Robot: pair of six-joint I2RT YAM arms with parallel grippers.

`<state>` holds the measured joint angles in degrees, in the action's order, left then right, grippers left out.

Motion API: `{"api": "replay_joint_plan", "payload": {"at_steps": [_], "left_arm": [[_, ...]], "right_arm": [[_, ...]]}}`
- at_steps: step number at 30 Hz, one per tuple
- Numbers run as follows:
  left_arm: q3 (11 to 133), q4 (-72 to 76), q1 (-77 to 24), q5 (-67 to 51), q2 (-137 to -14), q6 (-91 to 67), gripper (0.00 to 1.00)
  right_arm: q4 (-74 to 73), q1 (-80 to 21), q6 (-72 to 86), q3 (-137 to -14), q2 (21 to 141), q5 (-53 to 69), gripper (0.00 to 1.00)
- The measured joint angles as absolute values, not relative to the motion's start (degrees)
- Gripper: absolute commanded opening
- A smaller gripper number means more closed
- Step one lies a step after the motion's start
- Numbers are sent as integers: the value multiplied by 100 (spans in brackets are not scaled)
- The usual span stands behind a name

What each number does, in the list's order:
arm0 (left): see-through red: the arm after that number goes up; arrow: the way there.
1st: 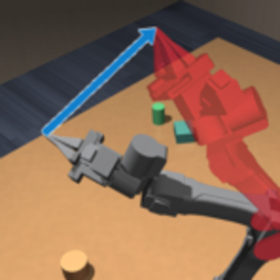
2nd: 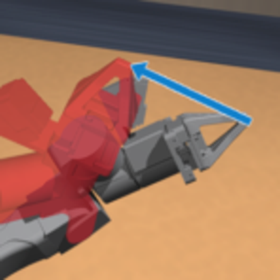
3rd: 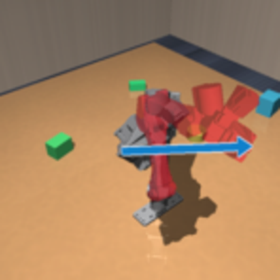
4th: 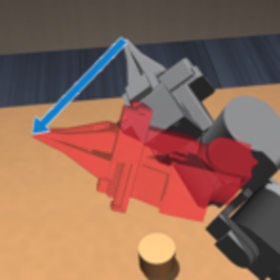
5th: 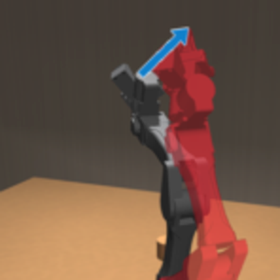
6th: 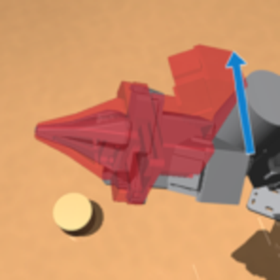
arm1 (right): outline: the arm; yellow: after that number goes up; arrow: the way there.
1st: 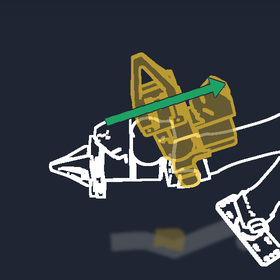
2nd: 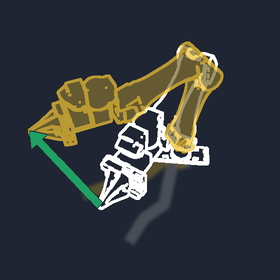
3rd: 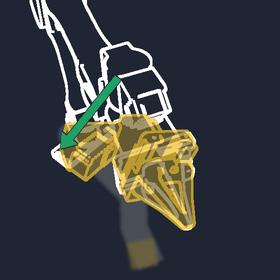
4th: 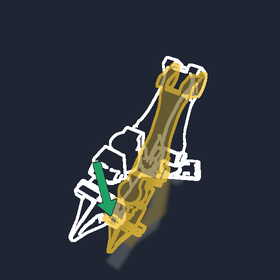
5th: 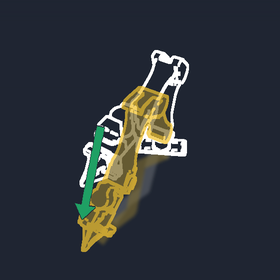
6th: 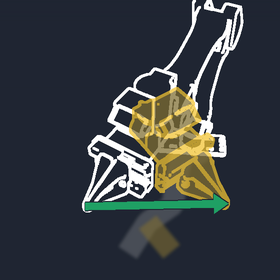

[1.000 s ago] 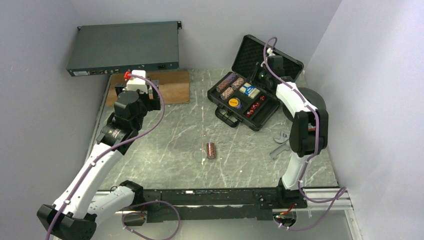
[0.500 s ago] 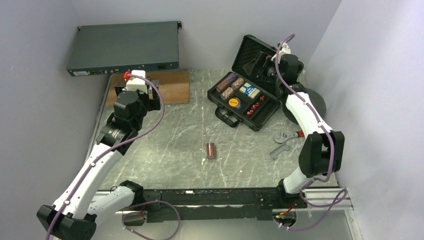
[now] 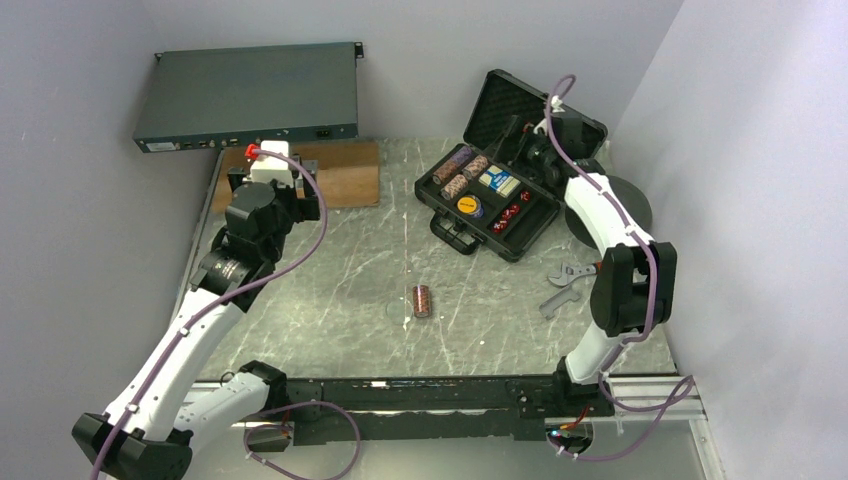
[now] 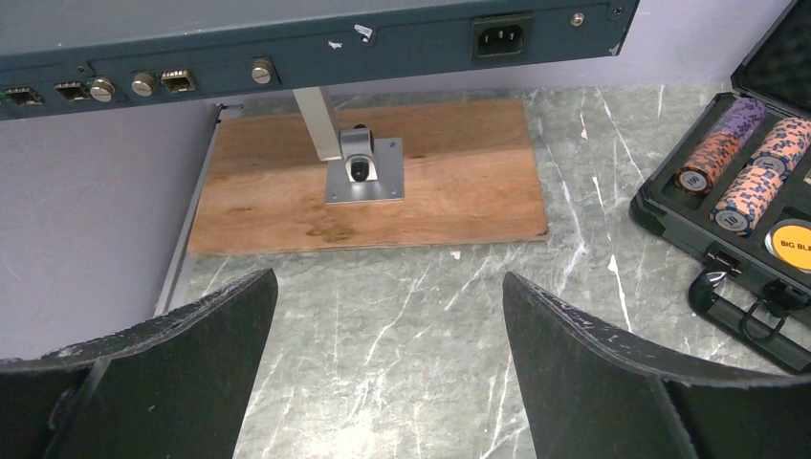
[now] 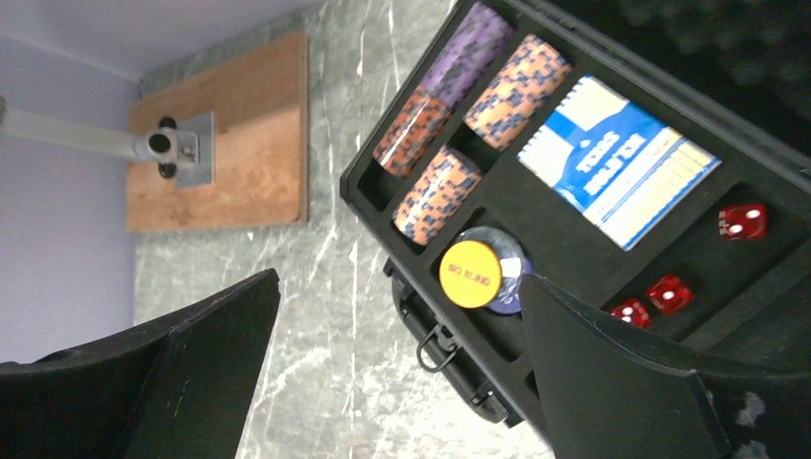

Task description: Pack up texas hold em set

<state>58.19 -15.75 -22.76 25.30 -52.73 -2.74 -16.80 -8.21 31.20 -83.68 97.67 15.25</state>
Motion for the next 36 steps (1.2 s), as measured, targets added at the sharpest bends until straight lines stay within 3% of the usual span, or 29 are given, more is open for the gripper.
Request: {"api": "replay_joint_plan", "payload": {"at_steps": [13, 18, 28, 36], "left_arm": [[5819, -1575, -2272, 2530, -5221, -281, 94], [5819, -1575, -2272, 2530, -5221, -283, 94], [5819, -1575, -2272, 2528, -5218, -370, 94], [5819, -1575, -2268, 2530, -5144, -373, 95]], "right_arm": [[-3406, -3035, 2668, -8525, 9933, 34, 96], [-3701, -3706, 2751, -8217, 9933, -257, 87], [-4160, -4578, 3214, -7852, 10106, -405, 81], [-4202, -4963, 3461, -7461, 10158, -377, 71]]}}
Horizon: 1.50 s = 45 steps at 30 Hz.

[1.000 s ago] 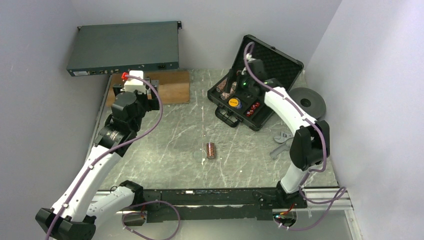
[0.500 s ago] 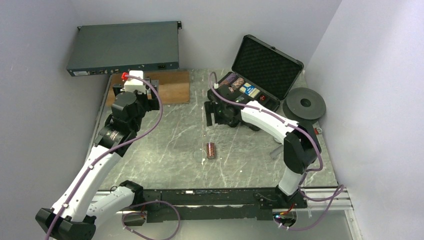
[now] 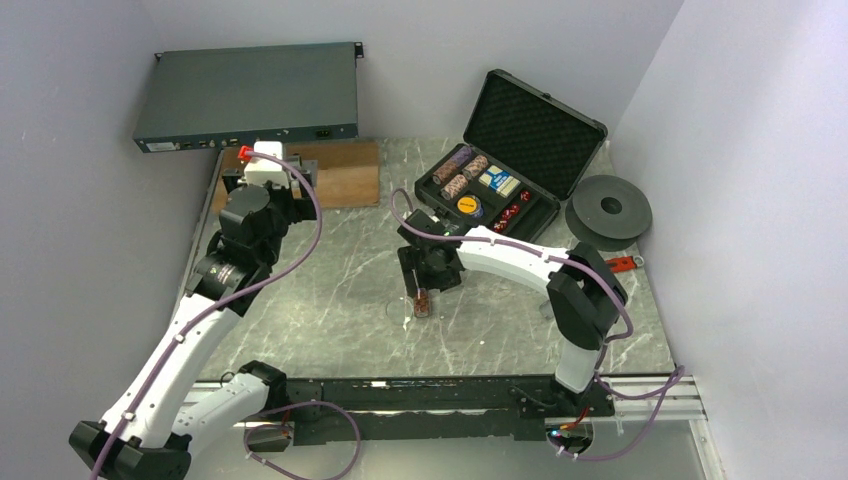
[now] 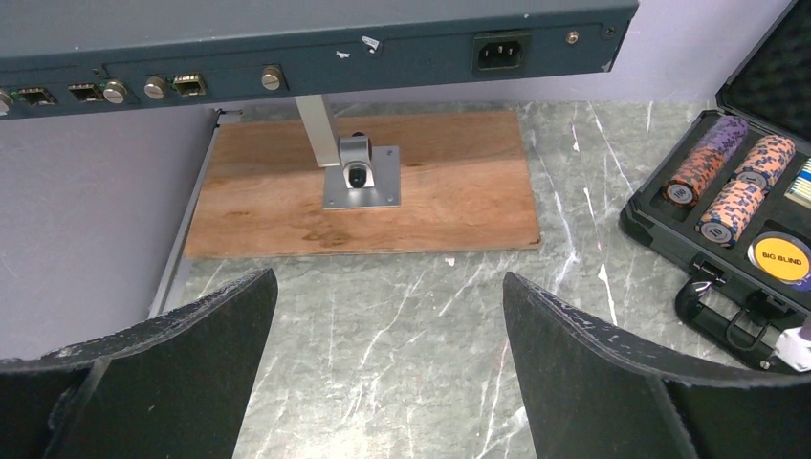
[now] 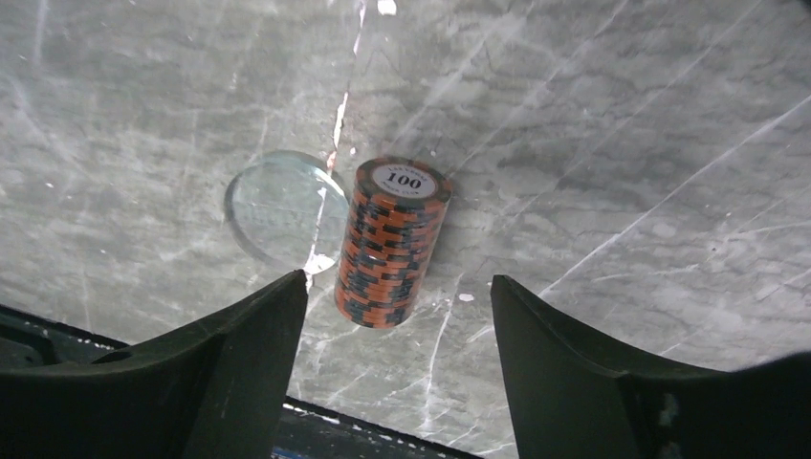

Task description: Pack up texas hold em set

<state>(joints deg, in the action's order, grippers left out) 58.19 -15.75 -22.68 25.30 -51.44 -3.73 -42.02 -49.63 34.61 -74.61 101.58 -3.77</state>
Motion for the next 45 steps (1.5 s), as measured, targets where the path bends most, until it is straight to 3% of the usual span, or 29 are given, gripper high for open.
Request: {"api": "replay_joint_plan", "payload": {"at_steps": [16, 28, 30, 35, 45], "left_arm": [[5819, -1573, -2268, 2532, -5070, -370, 95], [5819, -1573, -2268, 2536, -5070, -368, 95], [5819, -1573, -2268, 2534, -5070, -368, 95], [5819, -1573, -2268, 2536, -5070, -366, 95], [5819, -1570, -2268, 2596, -5022, -362, 95]], "right_arm": [[-4007, -5048, 3673, -7352, 10656, -193, 57], [-4021, -5076, 3669, -7367, 10881, -165, 36], [-4045, -5076, 3667, -7391, 10895, -167, 29], [-4150, -5076, 3642, -7500, 10960, -169, 0], [-4543, -5076, 3503, -8088, 11104, -362, 0]]}}
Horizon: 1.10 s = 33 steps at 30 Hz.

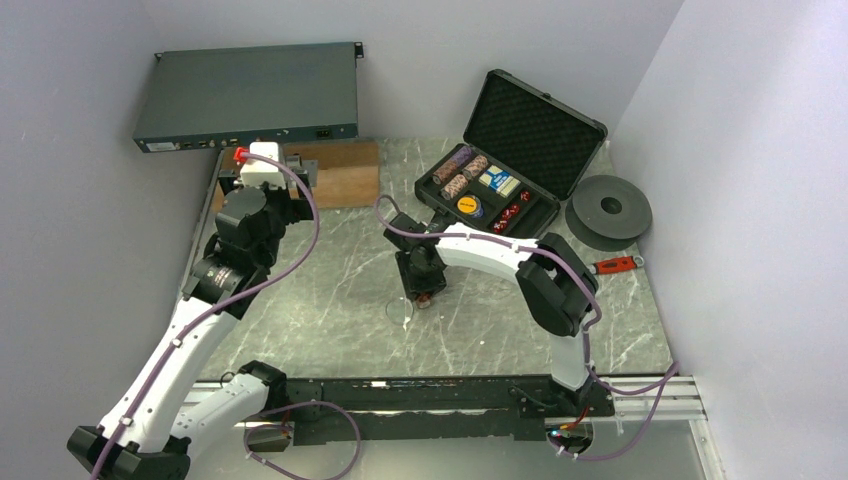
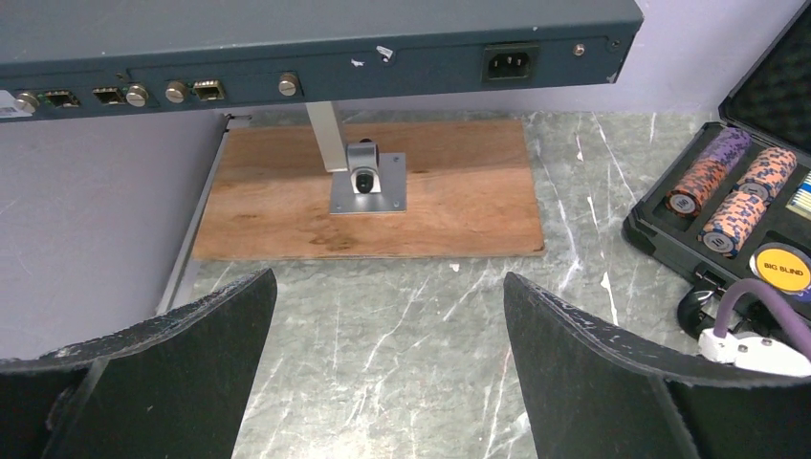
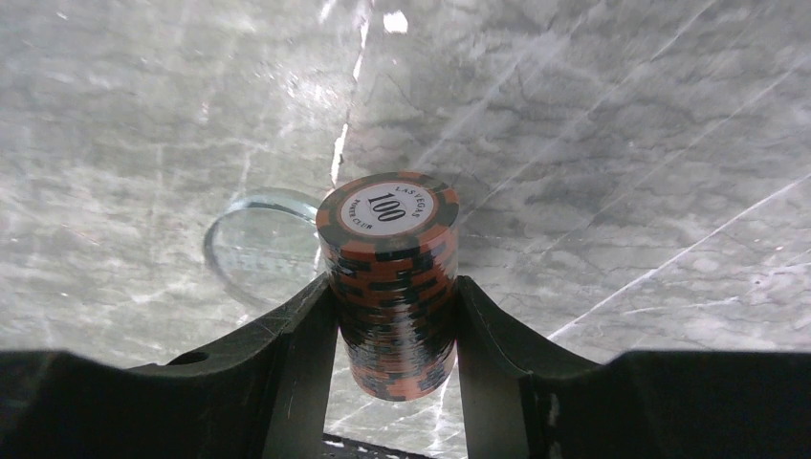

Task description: Pack up texas hold em set

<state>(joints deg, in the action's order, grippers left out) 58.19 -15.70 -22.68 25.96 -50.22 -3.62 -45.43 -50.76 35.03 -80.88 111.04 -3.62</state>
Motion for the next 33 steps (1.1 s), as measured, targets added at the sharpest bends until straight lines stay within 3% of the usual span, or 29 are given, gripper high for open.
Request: {"api": "replay_joint_plan", "payload": {"at_steps": [12, 33], "left_arm": [[5819, -1568, -2268, 2685, -5002, -360, 95], [5819, -1570, -2268, 2685, -4934, -342, 95]], "right_arm": [[-4759, -4917, 3505, -8602, 10980, -843, 0], [-4560, -2862, 3566, -8385, 9714, -1372, 0]]}}
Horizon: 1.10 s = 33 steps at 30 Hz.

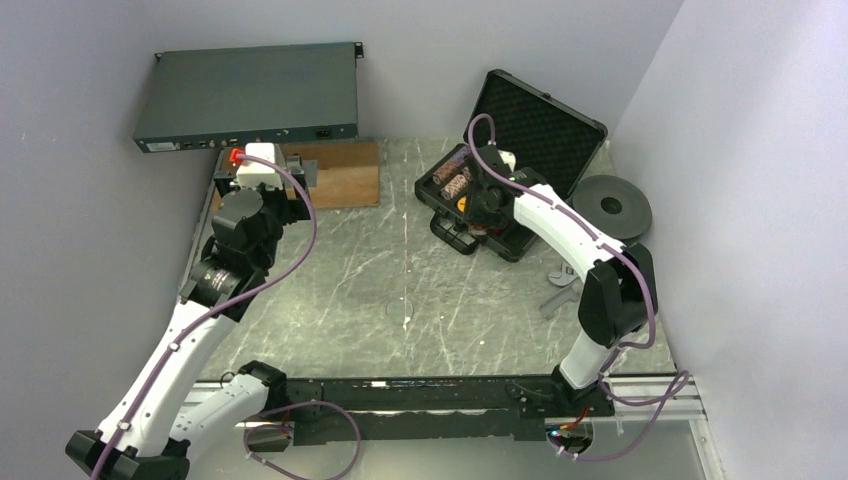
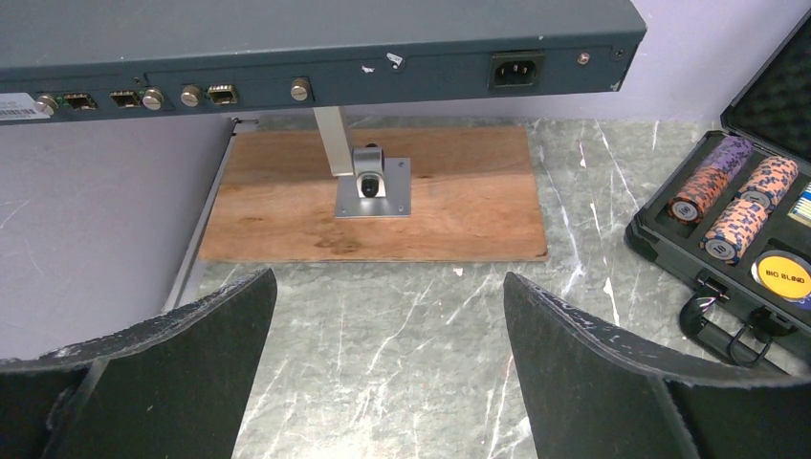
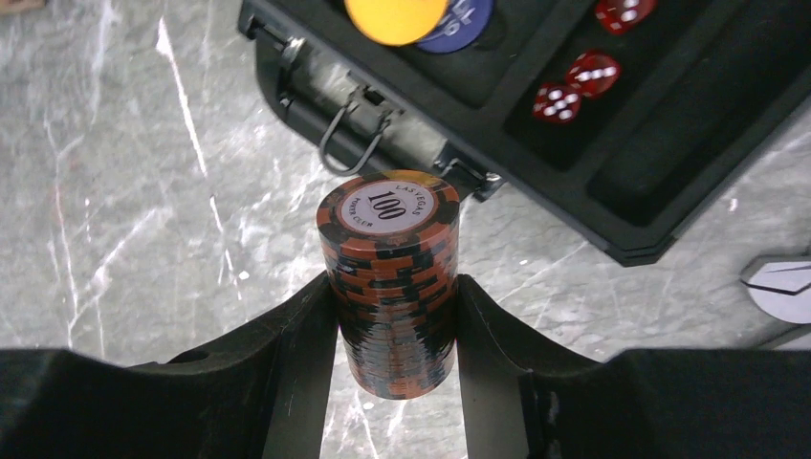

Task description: Pack up texas hold em set

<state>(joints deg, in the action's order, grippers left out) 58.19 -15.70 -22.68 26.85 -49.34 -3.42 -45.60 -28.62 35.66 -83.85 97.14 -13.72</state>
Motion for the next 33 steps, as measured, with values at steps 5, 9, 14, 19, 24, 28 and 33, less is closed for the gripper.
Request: {"api": "replay_joint_plan", "payload": {"at_steps": [5, 9, 14, 19, 24, 28, 33], "left_arm": [[5819, -1568, -2268, 2683, -4934, -342, 95], [5819, -1568, -2268, 2683, -4934, -342, 95], [5819, -1570, -2268, 2681, -4934, -342, 95], [5819, -1570, -2268, 2681, -4934, -344, 95], [5819, -1570, -2268, 2681, -4934, -344, 95], [5819, -1570, -2268, 2679, -4934, -344, 95], [5819, -1570, -2268, 2679, -4941, -344, 95]], "right_arm": [[-4274, -2460, 3559, -8066, 9515, -1459, 0], [-4112, -2167, 3559, -7819, 9351, -1522, 0], [-3966, -1855, 3557, -7765, 9310, -1553, 0], [-3833, -1527, 3555, -7636, 9310, -1433, 0], [-3763, -1133, 3553, -7555, 9314, -1291, 0], [-3704, -893, 3546, -7561, 9419, -1234, 0], [-3706, -639, 3538, -7614, 9743, -1052, 0]]}}
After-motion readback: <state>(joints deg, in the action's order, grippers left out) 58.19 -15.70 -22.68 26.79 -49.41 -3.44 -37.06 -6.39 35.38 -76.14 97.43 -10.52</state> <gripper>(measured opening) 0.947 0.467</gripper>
